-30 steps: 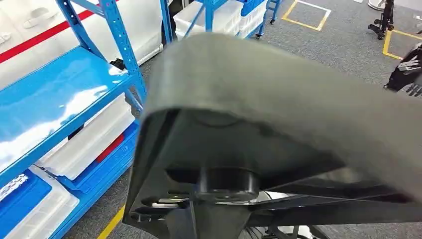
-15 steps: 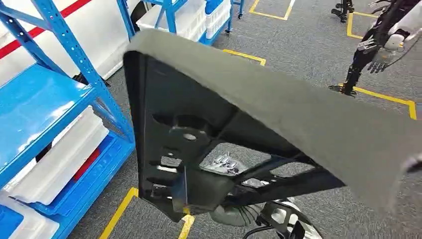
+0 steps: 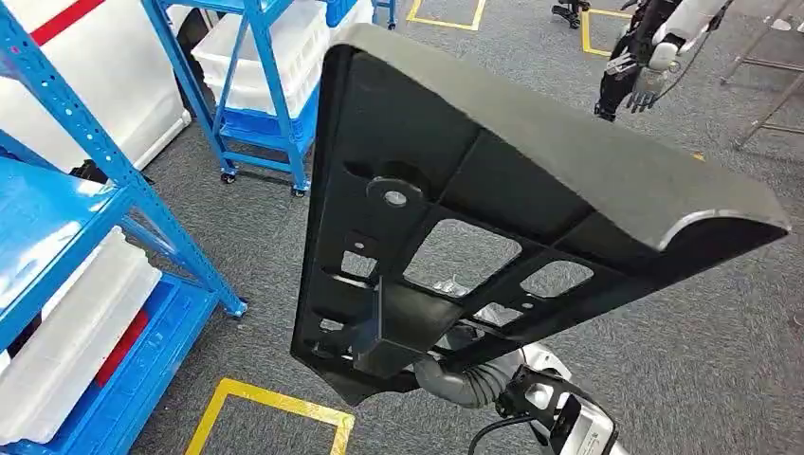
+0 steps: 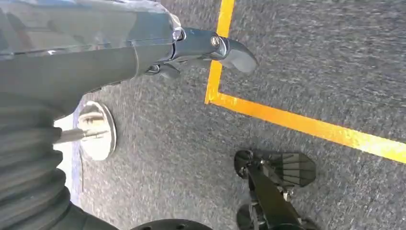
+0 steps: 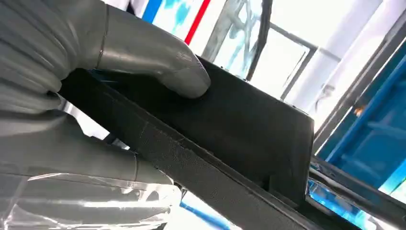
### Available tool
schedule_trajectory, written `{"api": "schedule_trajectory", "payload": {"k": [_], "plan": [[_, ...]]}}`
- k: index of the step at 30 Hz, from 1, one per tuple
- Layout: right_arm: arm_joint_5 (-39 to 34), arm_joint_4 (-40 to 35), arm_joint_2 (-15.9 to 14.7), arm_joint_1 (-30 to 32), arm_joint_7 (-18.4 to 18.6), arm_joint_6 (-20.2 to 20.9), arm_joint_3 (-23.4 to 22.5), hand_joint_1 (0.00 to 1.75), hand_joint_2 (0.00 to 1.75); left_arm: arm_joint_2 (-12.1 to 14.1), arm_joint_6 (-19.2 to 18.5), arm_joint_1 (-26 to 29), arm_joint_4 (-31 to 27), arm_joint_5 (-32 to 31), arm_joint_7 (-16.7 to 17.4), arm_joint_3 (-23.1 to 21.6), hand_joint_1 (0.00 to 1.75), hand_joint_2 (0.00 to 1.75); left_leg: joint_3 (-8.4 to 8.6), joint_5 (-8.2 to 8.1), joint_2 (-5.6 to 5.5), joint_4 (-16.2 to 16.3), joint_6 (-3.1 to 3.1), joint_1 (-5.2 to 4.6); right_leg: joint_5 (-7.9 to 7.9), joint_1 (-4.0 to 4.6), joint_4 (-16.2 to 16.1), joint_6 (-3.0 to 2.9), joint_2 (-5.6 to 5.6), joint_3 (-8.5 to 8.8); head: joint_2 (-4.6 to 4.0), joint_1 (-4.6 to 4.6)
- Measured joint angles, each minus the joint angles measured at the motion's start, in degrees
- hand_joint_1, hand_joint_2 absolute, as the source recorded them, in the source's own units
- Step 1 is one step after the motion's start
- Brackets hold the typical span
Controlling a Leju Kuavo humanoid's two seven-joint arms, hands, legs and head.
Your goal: Take the parts from the cabinet and place them on the table.
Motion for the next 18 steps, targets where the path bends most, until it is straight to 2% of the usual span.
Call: {"api": "schedule_trajectory", "payload": {"k": [1,2,3,6,7,8,9,10,11,12,13,14,15,16,17,18], "plan": [[-0.13,-0.02,-0.09,-0.01,0.00,0.02,-0.22,1.75,1.75,0.00,0.15,0.00,0.00,-0.07,0.04,0.00,0.00,1.75,0.23,-0.28,0.49,0.13,-0.24,-0.01,2.19,0.07,-5.68,-0.21,-1.63,3.27,0.00,0.00],[-0.22,-0.09,-0.15,-0.01,0.00,0.04,-0.48,1.75,1.75,0.07,0.22,0.03,0.00,-0.11,0.04,0.04,0.00,1.75,0.38,-0.53,0.92,0.19,-0.56,-0.21,1.41,0.52,-8.64,-0.52,-4.30,4.81,0.00,0.00],[-0.24,-0.18,-0.17,0.02,-0.02,0.07,-0.76,1.75,1.75,0.15,0.48,0.04,0.00,-0.18,0.04,0.11,0.00,1.75,0.36,-0.78,1.31,0.46,-0.98,-0.54,1.82,0.84,-8.84,-0.98,-3.37,4.69,0.00,0.00],[0.18,-0.22,-0.55,0.29,-0.04,-0.35,-1.51,1.75,1.75,0.44,1.18,-0.16,0.00,-0.50,-0.22,0.28,0.00,1.75,0.91,-0.96,2.90,0.16,-1.80,-0.50,1.75,1.17,-8.69,-1.63,-1.49,4.37,0.00,0.00],[0.11,-0.53,-0.79,0.63,-0.04,-0.50,-1.77,1.75,1.75,0.55,1.18,-0.23,-0.02,-0.48,-0.42,0.33,0.00,1.75,1.07,-1.39,2.76,0.32,-2.26,-0.35,2.00,0.66,-9.18,-2.09,-0.93,4.72,0.00,0.00],[0.00,-0.83,-0.94,0.90,-0.07,-0.66,-2.10,1.75,1.75,0.63,1.18,-0.26,-0.02,-0.48,-0.72,0.39,0.00,1.75,0.73,-2.49,0.18,1.41,-2.48,-0.08,2.11,0.57,-9.35,-2.29,-0.40,4.83,0.00,0.00],[-0.04,-0.98,-1.01,0.91,-0.07,-0.81,-2.29,1.75,1.75,0.74,1.18,-0.19,-0.02,-0.48,-0.94,0.50,0.00,1.75,-0.68,-4.52,-1.61,4.56,-2.54,0.00,2.11,0.56,-9.35,-2.55,0.10,4.79,0.00,-0.02],[-0.09,-1.18,-1.05,1.16,-0.04,-0.98,-2.36,1.75,1.75,1.05,1.25,-0.08,-0.02,-0.37,-1.05,0.70,0.00,1.75,-2.81,-6.82,-2.32,9.14,-2.59,0.04,2.15,0.63,-9.35,-2.86,0.74,4.78,0.00,0.00],[-0.09,-1.48,-1.24,1.74,-0.06,-1.03,-2.49,1.75,1.75,1.31,1.35,0.10,-0.02,-0.31,-1.27,1.05,0.00,1.75,-5.26,-8.92,-2.77,14.17,-2.64,0.01,2.14,0.75,-9.33,-2.93,1.43,4.76,0.00,0.00],[-0.11,-1.66,-1.33,2.41,-0.04,-1.07,-2.56,1.75,1.75,1.51,1.49,0.21,-0.02,-0.31,-1.38,1.31,0.00,1.75,-7.11,-9.85,-2.99,17.81,-2.64,0.01,2.13,0.90,-9.32,-2.97,2.10,4.78,0.00,0.00],[-0.11,-1.84,-1.44,3.03,-0.04,-1.16,-2.62,1.75,1.75,1.77,1.53,0.36,-0.02,-0.31,-1.58,1.38,0.00,1.75,-7.93,-9.19,-3.02,18.79,-2.53,0.01,2.12,0.97,-9.29,-2.97,2.90,4.84,0.00,0.00],[-0.09,-1.97,-1.51,3.49,-0.04,-1.38,-2.66,1.75,1.75,1.95,1.42,0.42,-0.02,-0.39,-1.92,1.38,0.00,1.75,-7.32,-7.29,-3.05,16.93,-2.37,0.01,2.12,1.01,-9.25,-2.96,3.65,4.92,0.00,0.00],[-0.04,-2.30,-1.55,3.85,-0.04,-1.79,-2.78,1.75,1.75,2.07,1.09,0.38,-0.02,-0.81,-2.25,1.38,0.00,1.75,-5.57,-4.40,-3.30,12.54,-2.13,0.01,2.11,1.02,-9.17,-2.95,4.46,5.01,0.00,0.00],[-0.02,-2.65,-1.57,4.06,-0.04,-2.21,-2.86,1.75,1.75,2.34,0.72,0.29,-0.02,-0.94,-2.58,1.38,0.00,1.75,-3.11,-1.28,-4.22,6.88,-1.84,0.01,2.07,1.02,-9.07,-2.88,5.18,5.17,0.00,0.00],[0.00,-3.03,-1.57,4.24,-0.06,-2.55,-2.86,1.75,1.75,2.58,0.44,0.29,-0.02,-1.31,-2.99,1.38,0.00,1.75,-1.31,0.21,-6.77,2.26,-1.48,0.03,2.02,0.92,-9.02,-2.80,5.80,5.14,0.00,0.00],[0.00,-3.21,-1.57,4.35,-0.07,-2.76,-2.86,1.75,1.75,2.82,0.22,0.30,-0.02,-1.51,-3.15,1.38,0.00,1.75,-0.95,-0.33,-8.47,1.44,-1.36,0.20,2.07,1.16,-8.78,-2.48,6.32,4.81,0.00,0.00]]}}
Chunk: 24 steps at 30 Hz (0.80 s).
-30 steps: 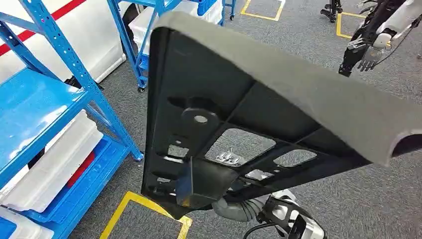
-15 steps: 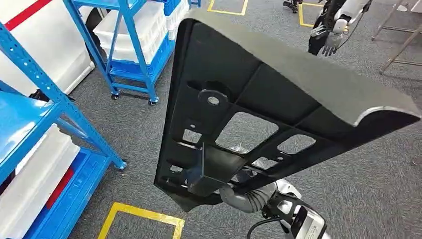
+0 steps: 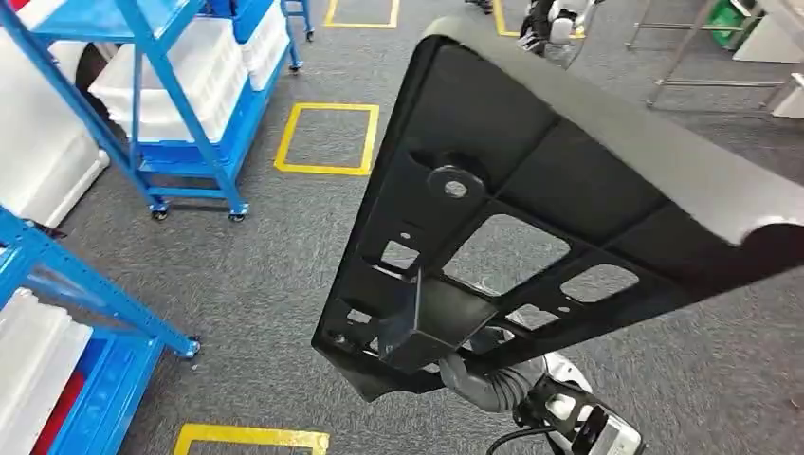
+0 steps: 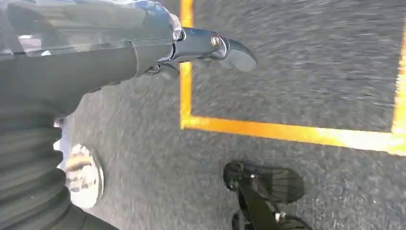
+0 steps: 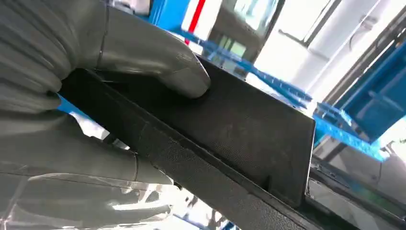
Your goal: Take the parts from the cabinet and place them on the table.
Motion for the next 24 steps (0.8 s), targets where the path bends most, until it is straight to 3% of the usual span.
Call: {"api": "schedule_trajectory", "payload": {"k": [2,3,4,5,6,7,9,10,11,12,13,14,15,19,20,21,22,24], "plan": [[-0.09,-0.20,-0.02,0.46,0.02,-0.48,0.00,1.75,1.75,0.33,-0.15,-0.49,0.00,-0.63,-0.15,0.00,0.00,1.75,0.23,-0.06,0.89,-0.37,0.13,-0.39,0.34,-0.66,-0.07,0.83,1.24,-0.59,0.00,0.00],[-0.15,-0.22,-0.02,0.60,0.02,-0.85,-0.02,1.75,1.75,0.72,-0.15,-0.64,0.00,-1.14,-0.13,-0.02,0.00,1.75,0.27,0.08,1.49,-0.41,0.39,-0.51,0.63,-0.81,-0.25,1.30,1.84,-0.67,0.00,-0.02],[-0.15,-0.24,-0.04,0.60,0.02,-1.26,-0.02,1.75,1.75,0.79,-0.15,-0.74,0.00,-1.53,-0.13,-0.04,0.00,1.75,0.41,0.54,2.25,-1.30,0.98,0.01,0.72,-0.40,-0.31,1.72,2.42,-0.78,0.00,-0.02],[-0.15,-0.26,-0.07,0.69,0.00,-1.64,-0.11,1.75,1.75,0.87,-0.15,-0.81,-0.02,-1.81,-0.13,-0.09,0.00,1.75,0.77,0.90,3.21,-1.80,1.20,0.04,-0.08,-0.39,0.55,1.74,-0.21,-1.10,0.00,-0.02],[-0.15,-0.26,-0.07,0.44,0.00,-2.01,-0.11,1.75,1.75,1.05,-0.17,-0.81,-0.02,-2.19,-0.11,-0.11,0.00,1.75,0.82,1.04,3.80,-2.03,1.59,-0.02,-2.01,-0.21,3.01,1.95,-3.03,-2.30,0.00,0.00],[-0.15,-0.26,-0.07,0.39,0.02,-2.60,-0.11,1.75,1.75,1.22,-0.20,-0.74,-0.02,-2.56,0.09,-0.15,0.00,1.75,0.75,1.03,4.53,-2.02,1.61,-0.21,-4.41,-0.36,7.31,2.24,-4.53,-4.35,0.00,0.00],[-0.15,-0.02,-0.07,0.55,0.02,-3.52,-0.02,1.75,1.75,1.51,-0.39,-0.64,-0.02,-3.32,0.48,-0.22,0.00,1.75,0.69,0.92,6.07,-1.95,1.75,-0.46,-7.78,-0.84,15.64,2.67,-5.33,-8.36,0.00,0.00],[-0.15,0.13,-0.09,0.62,0.02,-3.85,0.00,1.75,1.75,1.62,-0.46,-0.71,-0.02,-3.47,0.64,-0.26,0.00,1.75,0.66,0.87,6.84,-1.91,1.70,-0.48,-7.73,-0.99,17.18,2.82,-5.44,-9.09,0.00,0.00],[-0.15,0.29,-0.11,0.67,0.02,-4.15,0.04,1.75,1.75,1.73,-0.55,-0.81,-0.02,-3.63,0.83,-0.31,0.00,1.75,0.70,0.80,7.54,-1.89,1.63,-0.48,-6.32,-1.14,15.65,2.93,-5.60,-8.23,0.00,0.00],[-0.15,0.35,-0.11,0.66,0.02,-4.41,0.11,1.75,1.75,1.77,-0.57,-0.96,-0.02,-3.67,1.05,-0.37,0.00,1.75,0.77,0.73,8.12,-1.83,1.53,-0.48,-4.18,-1.21,11.82,2.96,-5.91,-6.16,0.00,0.00],[-0.17,0.35,-0.11,0.63,0.02,-4.46,0.15,1.75,1.75,1.77,-0.63,-1.15,-0.02,-3.80,1.22,-0.48,0.00,1.75,0.91,0.54,8.71,-1.76,1.35,-0.47,-1.57,-1.21,5.83,2.86,-6.76,-2.79,0.00,0.00],[-0.33,0.35,-0.11,0.50,0.02,-4.44,0.24,1.75,1.75,1.77,-0.70,-1.28,-0.02,-3.80,1.25,-0.52,0.00,1.75,1.10,0.37,9.11,-1.64,1.11,-0.51,0.01,-1.12,0.82,2.66,-8.60,0.16,0.00,0.00],[-0.46,0.39,-0.11,0.22,0.02,-4.39,0.44,1.75,1.75,1.77,-0.70,-1.30,-0.02,-3.78,1.22,-0.52,0.00,1.75,1.10,0.12,9.57,-1.52,0.72,-0.93,-0.82,-0.46,-0.34,2.19,-9.74,0.70,0.00,0.00],[-1.20,0.53,-0.13,-0.63,0.04,-3.32,0.66,1.75,1.75,1.49,-0.39,-1.68,-0.02,-3.45,1.25,-0.52,0.00,1.75,1.66,-0.18,11.48,-1.58,-0.51,-0.88,-0.35,-0.38,-0.80,0.92,-7.17,0.32,0.00,0.00],[-1.38,0.55,-0.13,-0.82,0.04,-2.91,0.74,1.75,1.75,1.40,-0.31,-1.72,-0.02,-3.45,1.25,-0.52,0.00,1.75,1.46,-0.94,10.13,-0.94,-0.86,-0.45,-0.08,-0.84,-1.21,0.53,-6.80,0.73,0.00,0.00],[-1.57,0.59,-0.13,-1.39,0.02,-2.60,0.83,1.75,1.75,1.22,-0.09,-1.71,-0.02,-3.45,1.22,-0.52,0.00,1.75,0.63,-2.65,7.65,1.36,-0.95,-0.37,-0.03,-0.82,-1.29,0.13,-6.30,0.80,0.00,-0.02],[-1.73,0.70,-0.07,-1.91,0.02,-2.25,1.01,1.75,1.75,1.07,0.11,-1.59,-0.02,-3.45,1.22,-0.52,0.00,1.75,-1.32,-5.14,6.22,5.74,-1.07,-0.25,0.01,-0.77,-1.29,-0.13,-5.88,0.76,0.00,-0.02],[-1.90,0.98,-0.04,-2.20,0.02,-1.60,1.40,1.75,1.75,0.96,0.72,-1.38,-0.02,-3.36,1.03,-0.48,0.00,1.75,-6.02,-9.14,5.38,15.54,-1.32,-0.23,0.03,-0.58,-1.25,-0.23,-4.60,0.73,0.00,-0.02]]}}
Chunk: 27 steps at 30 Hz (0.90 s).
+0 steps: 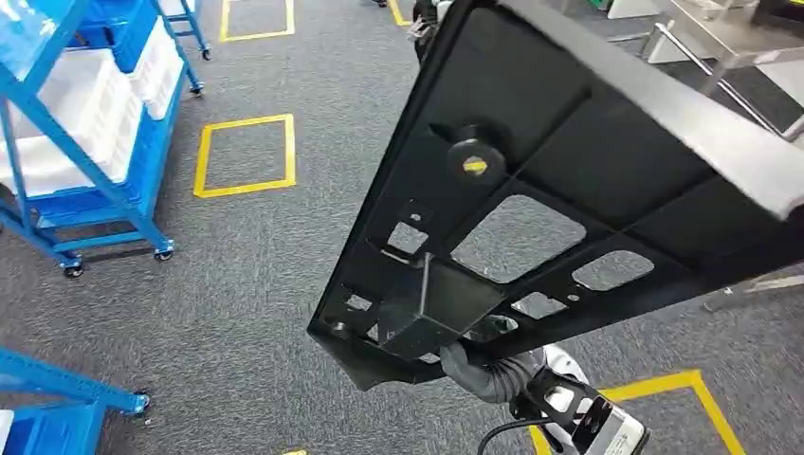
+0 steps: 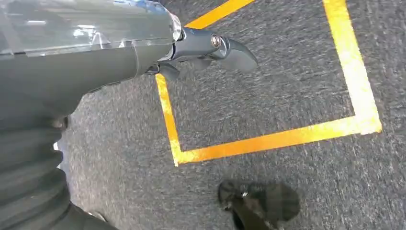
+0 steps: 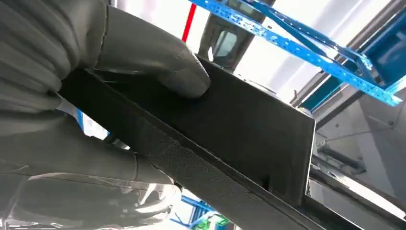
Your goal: Take the parts from the cabinet and place them on the table.
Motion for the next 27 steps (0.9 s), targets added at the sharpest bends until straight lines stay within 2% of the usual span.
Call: {"api": "schedule_trajectory", "payload": {"k": [1,2,3,4,5,6,7,10,11,12,13,14,15,16,17,18,19,20,21,22,23,25,26,27], "plan": [[-0.02,0.18,0.00,0.00,0.00,0.22,0.15,1.75,1.75,-0.07,0.11,0.10,0.00,0.02,-0.02,0.02,0.00,1.75,-1.36,-0.22,-0.01,2.43,-0.03,0.00,0.00,0.06,0.03,0.00,0.67,0.01,0.00,0.00],[-0.02,0.37,0.00,-0.03,0.00,0.33,0.33,1.75,1.75,-0.17,0.13,0.15,0.00,0.02,0.00,0.02,0.00,1.75,-1.32,1.13,-0.03,1.74,0.00,0.00,0.00,0.06,0.08,0.01,1.37,0.09,0.00,0.00],[-0.02,0.48,0.00,-0.12,0.00,0.33,0.39,1.75,1.75,-0.24,0.15,0.13,0.00,0.02,0.04,0.04,0.00,1.75,0.10,3.65,-0.11,-1.76,0.10,0.04,-0.01,0.04,0.18,0.03,2.08,0.18,0.00,0.00],[-0.02,0.53,0.00,-0.25,0.00,0.33,0.48,1.75,1.75,-0.26,0.15,0.06,0.00,0.00,0.13,0.07,0.00,1.75,2.46,6.73,-0.49,-7.26,0.20,0.13,-0.10,-0.02,0.29,0.17,2.85,0.27,0.00,0.00],[-0.02,0.53,0.00,-0.35,0.00,0.29,0.57,1.75,1.75,-0.26,0.15,0.04,0.00,-0.02,0.24,0.11,0.00,1.75,4.88,9.39,-1.98,-12.65,0.26,0.32,-0.22,-0.07,0.47,0.37,3.47,0.34,0.00,0.00],[-0.02,0.57,0.02,-0.36,0.00,0.18,0.66,1.75,1.75,-0.26,0.15,0.13,0.00,-0.02,0.41,0.24,0.00,1.75,6.20,9.18,-5.42,-15.34,0.51,0.61,-0.29,-0.05,0.63,0.63,4.01,0.11,0.00,0.00],[0.00,0.66,0.02,-0.47,0.04,0.13,0.79,1.75,1.75,-0.28,0.15,0.19,0.00,-0.04,0.56,0.35,0.00,1.75,6.24,9.15,-5.68,-16.18,0.67,0.60,-0.22,0.07,1.04,1.04,4.68,-0.34,0.00,0.02],[-0.04,0.68,0.02,-0.13,0.04,-0.02,0.94,1.75,1.75,-0.33,0.11,-0.07,0.00,-0.09,1.22,0.37,0.00,1.75,6.21,9.37,-3.91,-16.04,1.53,0.17,0.41,-0.37,0.57,2.28,6.61,-0.89,0.00,0.00],[-0.07,0.68,0.02,-0.09,0.04,0.00,0.96,1.75,1.75,-0.50,0.09,-0.11,0.00,-0.09,1.27,0.37,0.00,1.75,6.32,9.81,-3.07,-16.68,2.18,0.75,0.07,-0.20,0.95,2.49,6.09,-1.07,0.00,0.00],[-0.15,0.66,0.02,-0.10,0.02,0.05,0.96,1.75,1.75,-0.55,0.09,-0.18,0.00,-0.09,1.38,0.39,0.00,1.75,6.40,9.94,-2.38,-16.91,2.57,0.55,-1.24,0.09,2.56,2.60,2.36,-1.83,0.00,0.02],[-0.17,0.68,0.02,-0.19,0.00,0.26,1.01,1.75,1.75,-0.63,0.11,-0.14,0.00,-0.09,1.42,0.39,0.00,1.75,6.36,9.97,-1.61,-16.91,2.86,0.39,-3.56,0.13,6.22,2.82,0.23,-3.62,0.00,0.02],[-0.20,0.72,0.04,-0.16,0.00,0.33,1.07,1.75,1.75,-0.79,0.13,0.02,0.00,-0.09,1.53,0.44,0.00,1.75,6.30,9.93,-0.86,-16.89,2.94,0.19,-5.98,-0.03,11.21,3.01,-0.56,-6.01,0.00,0.02],[-0.20,0.83,0.07,-0.16,0.00,0.35,1.16,1.75,1.75,-0.87,0.24,0.18,0.00,-0.09,1.70,0.44,0.00,1.75,6.28,9.87,-0.03,-16.88,3.02,0.08,-7.73,-0.19,15.81,3.15,-0.73,-8.27,0.00,0.02],[-0.20,1.01,0.07,-0.13,0.02,0.48,1.33,1.75,1.75,-1.01,0.33,0.27,0.00,-0.09,1.79,0.46,0.00,1.75,6.24,9.82,0.81,-16.86,3.08,0.00,-8.41,-0.31,19.05,3.32,-0.80,-9.93,0.00,0.02],[-0.17,1.20,0.07,-0.09,0.02,0.50,1.46,1.75,1.75,-1.09,0.44,0.25,0.00,-0.09,1.86,0.46,0.00,1.75,6.27,9.76,1.56,-16.86,3.07,-0.01,-7.60,-0.43,19.08,3.43,-0.90,-10.01,0.00,0.02],[-0.09,1.36,0.09,-0.09,0.02,0.50,1.62,1.75,1.75,-1.25,0.46,0.18,0.00,-0.07,1.86,0.48,0.00,1.75,6.34,9.68,2.17,-16.85,2.99,-0.02,-5.75,-0.52,16.43,3.44,-1.11,-8.68,0.00,0.02],[0.02,1.44,0.13,-0.10,0.02,0.50,1.75,1.75,1.75,-1.36,0.46,0.05,0.00,-0.07,1.86,0.48,0.00,1.75,6.49,9.55,2.73,-16.84,2.90,-0.03,-3.19,-0.55,11.43,3.35,-1.53,-6.00,0.00,0.02],[0.31,1.44,0.15,-0.11,0.02,0.44,1.79,1.75,1.75,-1.55,0.44,-0.03,0.00,-0.04,1.83,0.48,0.00,1.75,6.70,9.39,3.20,-16.82,2.73,-0.04,-0.91,-0.51,6.03,3.15,-2.69,-3.01,0.00,0.02],[0.96,1.44,0.17,-0.16,0.00,0.24,1.81,1.75,1.75,-1.66,0.31,-0.03,0.00,-0.02,1.81,0.48,0.00,1.75,6.94,9.22,3.52,-16.82,2.52,-0.16,-0.06,-0.14,1.70,2.68,-5.87,-0.59,0.00,0.02],[1.64,1.47,0.37,-0.25,0.07,0.22,1.90,1.75,1.75,-1.86,0.13,0.05,0.00,0.02,1.73,0.50,0.00,1.75,6.88,8.92,3.96,-16.53,2.04,-0.57,-0.50,0.57,0.68,2.30,-6.12,-0.26,0.00,0.02],[1.90,1.44,0.48,-0.15,0.04,0.24,1.95,1.75,1.75,-1.88,0.07,0.08,0.00,0.09,1.70,0.50,0.00,1.75,6.94,8.90,4.33,-16.61,1.88,-0.56,-0.41,0.45,0.77,2.09,-5.46,-0.47,0.00,0.00],[2.27,1.44,0.50,0.25,0.04,0.37,2.01,1.75,1.75,-2.14,-0.04,-0.09,0.00,0.39,1.46,0.59,0.00,1.75,7.28,8.71,5.79,-16.84,1.37,-0.55,-0.50,0.73,0.85,1.60,-4.15,-0.77,0.00,0.02],[2.45,1.40,0.52,0.35,0.04,0.53,2.01,1.75,1.75,-2.25,-0.02,-0.22,-0.02,0.46,1.20,0.61,0.00,1.75,7.51,8.42,6.12,-16.74,0.91,-0.53,-0.17,0.27,0.27,1.08,-3.50,-0.52,0.00,0.02],[2.54,1.40,0.61,0.38,0.00,0.74,2.06,1.75,1.75,-2.38,0.13,-0.25,-0.02,0.61,0.98,0.72,0.00,1.75,7.31,7.52,3.55,-15.74,0.64,-0.20,0.03,0.05,-0.06,0.75,-2.99,-0.22,0.00,0.00]]}}
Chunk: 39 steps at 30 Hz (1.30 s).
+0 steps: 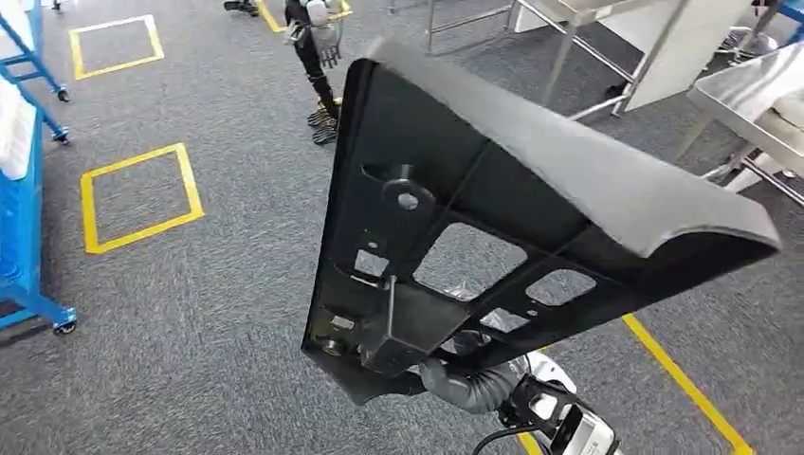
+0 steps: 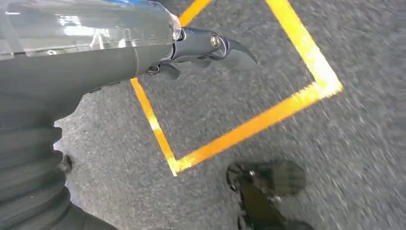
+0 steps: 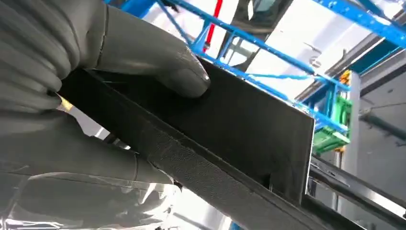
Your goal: Take the parts from the cabinet and place them on the table.
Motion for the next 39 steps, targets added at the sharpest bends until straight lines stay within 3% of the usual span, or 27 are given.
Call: {"api": "schedule_trajectory", "payload": {"k": [1,2,4,5,6,8,9,10,14,15,16,17,19,20,21,23,24,25,26,29,30,32,34,35,36,37,39], "plan": [[0.00,0.02,0.07,-0.19,0.00,0.26,0.09,1.75,1.75,-0.15,0.11,0.10,0.00,0.20,-0.20,0.20,0.00,1.75,-1.19,-1.98,-1.97,2.90,-0.01,0.15,0.05,-0.07,-0.01,-0.45,0.51,0.02,0.00,0.00],[0.00,0.02,0.22,-0.16,0.00,0.50,0.22,1.75,1.75,-0.22,0.13,0.23,0.00,0.42,-0.22,0.35,0.00,1.75,-3.14,-4.28,-2.89,7.21,-0.08,0.23,0.06,-0.07,-0.01,-0.61,1.10,0.02,0.00,0.00],[0.00,0.04,0.33,0.01,0.00,0.81,0.57,1.75,1.75,-0.24,0.15,0.50,0.00,0.61,-0.29,0.94,0.00,1.75,-7.79,-7.86,-3.54,16.52,-0.39,0.23,0.08,-0.03,0.08,-0.64,2.61,-0.05,0.00,0.00],[-0.02,0.13,0.33,0.04,0.00,0.87,0.66,1.75,1.75,-0.26,0.15,0.59,0.00,0.68,-0.33,1.14,0.00,1.75,-8.87,-7.81,-3.55,18.27,-0.40,0.25,0.08,-0.03,0.13,-0.63,3.31,-0.02,0.00,0.00],[-0.09,0.24,0.33,0.04,0.00,0.96,0.74,1.75,1.75,-0.37,0.13,0.65,0.00,0.68,-0.37,1.18,0.00,1.75,-8.52,-6.08,-3.59,16.84,-0.40,0.29,0.07,-0.06,0.18,-0.61,4.10,0.08,0.00,0.00],[-0.15,0.31,0.35,0.02,0.00,0.98,0.83,1.75,1.75,-0.46,0.13,0.56,0.00,0.66,-0.44,1.20,0.00,1.75,-4.71,-0.64,-4.01,7.90,-0.34,0.50,-0.09,-0.15,0.46,-0.36,5.48,0.29,0.00,0.00],[-0.20,0.33,0.35,-0.02,0.00,0.96,0.83,1.75,1.75,-0.46,0.13,0.52,0.00,0.59,-0.44,1.23,0.00,1.75,-2.30,2.06,-5.50,2.50,-0.38,0.77,-0.26,-0.21,0.76,-0.10,6.13,0.33,0.00,0.00],[-0.26,0.37,0.37,-0.03,0.00,0.96,0.83,1.75,1.75,-0.48,0.11,0.52,0.00,0.52,-0.42,1.25,0.00,1.75,-1.40,1.10,-8.54,0.62,-0.28,0.98,-0.38,-0.07,0.94,0.29,6.60,0.11,0.00,0.00],[-0.52,0.42,0.61,-0.13,0.04,0.66,0.83,1.75,1.75,-0.57,0.35,0.33,0.00,0.28,-0.11,1.36,0.00,1.75,-1.45,1.85,-6.85,0.04,1.05,0.48,0.41,-0.38,0.88,1.84,8.70,-0.84,0.02,0.00],[-0.65,0.39,0.61,-0.05,0.04,0.61,0.83,1.75,1.75,-0.66,0.53,0.34,0.00,0.28,-0.02,1.42,0.00,1.75,-1.36,2.27,-6.01,-0.46,1.72,0.81,-0.09,-0.49,1.31,2.02,7.44,-0.99,0.00,0.00],[-0.79,0.35,0.61,-0.19,0.00,0.63,0.83,1.75,1.75,-0.66,0.61,0.34,0.00,0.31,0.00,1.55,0.00,1.75,-1.37,2.28,-5.42,-0.56,2.11,0.72,-1.39,-0.16,2.91,2.21,4.46,-1.70,0.00,0.02],[-0.81,0.35,0.66,-0.29,0.00,0.79,0.83,1.75,1.75,-0.66,0.77,0.43,0.00,0.33,0.00,1.66,0.00,1.75,-1.50,2.32,-4.78,-0.56,2.31,0.59,-3.89,-0.16,6.96,2.48,2.80,-3.68,0.00,0.02],[-0.81,0.37,0.83,-0.18,0.00,1.07,0.83,1.75,1.75,-0.63,1.01,0.74,0.00,0.35,0.00,1.90,0.00,1.75,-1.67,2.24,-3.25,-0.55,2.45,0.36,-8.16,-0.34,16.70,2.77,2.15,-8.27,0.00,0.02],[-0.79,0.37,0.87,-0.12,0.00,1.25,0.83,1.75,1.75,-0.61,1.03,0.81,0.00,0.44,-0.09,2.21,0.00,1.75,-1.71,2.24,-2.54,-0.54,2.45,0.29,-8.75,-0.40,19.67,2.83,2.05,-9.68,0.00,0.02],[-0.79,0.37,0.92,-0.13,0.00,1.47,0.83,1.75,1.75,-0.61,1.05,0.81,0.00,0.57,-0.22,2.56,0.00,1.75,-1.68,2.22,-1.81,-0.54,2.44,0.22,-7.82,-0.42,19.29,2.82,2.00,-9.44,0.00,0.02],[-0.66,0.37,1.14,-0.20,0.00,1.64,0.83,1.75,1.75,-0.63,1.05,0.69,0.00,0.68,-0.61,2.67,0.00,1.75,-1.48,2.11,-0.70,-0.54,2.39,0.15,-3.50,-0.34,11.27,2.45,1.46,-5.00,0.00,0.02],[-0.66,0.37,1.31,-0.35,0.00,1.66,0.83,1.75,1.75,-0.66,1.05,0.61,0.00,0.68,-0.79,2.71,0.00,1.75,-1.29,2.01,-0.18,-0.54,2.24,0.10,-1.15,-0.12,5.25,2.04,0.31,-1.59,0.00,0.02],[-0.66,0.37,1.44,-0.67,0.00,1.66,0.76,1.75,1.75,-0.68,1.05,0.57,0.00,0.68,-0.88,2.82,0.00,1.75,-1.11,1.91,0.27,-0.54,2.08,0.00,-1.03,0.39,0.90,1.45,-2.58,0.63,0.00,0.02],[-0.63,0.37,1.62,-0.98,0.00,1.77,0.76,1.75,1.75,-0.74,1.05,0.54,0.00,0.68,-0.92,2.93,0.00,1.75,-1.15,1.73,0.74,-0.45,1.75,-0.34,-1.09,0.86,0.58,1.12,-2.74,0.68,0.00,0.02],[-0.63,0.37,1.79,-1.26,0.00,2.14,0.63,1.75,1.75,-0.74,1.09,0.36,0.00,0.57,-0.92,3.06,0.00,1.75,-0.73,1.72,2.32,-0.82,0.91,-0.22,-0.87,1.02,0.53,0.50,-0.58,0.26,0.00,0.02],[-0.65,0.35,1.81,-1.30,0.00,2.23,0.53,1.75,1.75,-0.74,1.09,0.20,-0.07,0.57,-0.92,3.06,0.00,1.75,-0.74,1.32,2.43,-0.60,0.46,-0.40,-0.36,0.26,-0.33,-0.01,0.11,0.84,0.00,0.00],[-0.81,0.39,1.97,-1.86,0.00,2.47,0.33,1.75,1.75,-0.85,1.05,0.15,-0.07,0.57,-0.90,3.10,0.00,1.75,-2.53,-1.74,-2.52,3.96,0.19,0.03,-0.04,0.12,-0.62,-0.59,0.91,0.96,0.00,-0.02],[-1.16,0.52,2.05,-1.95,0.00,2.60,0.31,1.75,1.75,-0.87,1.09,0.35,-0.07,0.48,-0.90,3.19,0.00,1.75,-7.17,-6.12,-3.57,13.58,-0.08,0.17,0.00,0.17,-0.58,-0.70,2.27,0.87,0.00,0.00],[-1.42,0.66,2.03,-1.86,0.02,2.65,0.24,1.75,1.75,-0.87,1.14,0.50,-0.07,0.48,-0.90,3.28,0.00,1.75,-8.99,-7.02,-3.58,17.10,-0.16,0.17,0.00,0.21,-0.47,-0.70,3.00,0.82,0.00,-0.02],[-1.77,0.79,1.92,-1.73,0.02,2.65,0.13,1.75,1.75,-0.87,1.18,0.59,-0.07,0.41,-0.90,3.41,0.00,1.75,-9.65,-6.29,-3.59,17.86,-0.17,0.21,0.00,0.20,-0.33,-0.69,3.85,0.81,0.00,-0.02],[-2.01,0.83,1.81,-1.66,0.02,2.65,-0.02,1.75,1.75,-0.87,1.18,0.60,-0.07,0.37,-0.90,3.52,0.00,1.75,-8.86,-4.31,-3.64,15.59,-0.15,0.27,-0.07,0.16,-0.18,-0.60,4.59,0.82,0.00,-0.02],[-2.32,0.83,1.57,-1.62,0.02,2.65,-0.24,1.75,1.75,-0.87,1.20,0.54,-0.07,0.35,-0.92,3.74,0.00,1.75,-4.25,1.45,-4.64,5.31,-0.08,0.48,-0.34,0.01,0.36,-0.21,6.13,0.84,0.00,-0.02]]}}
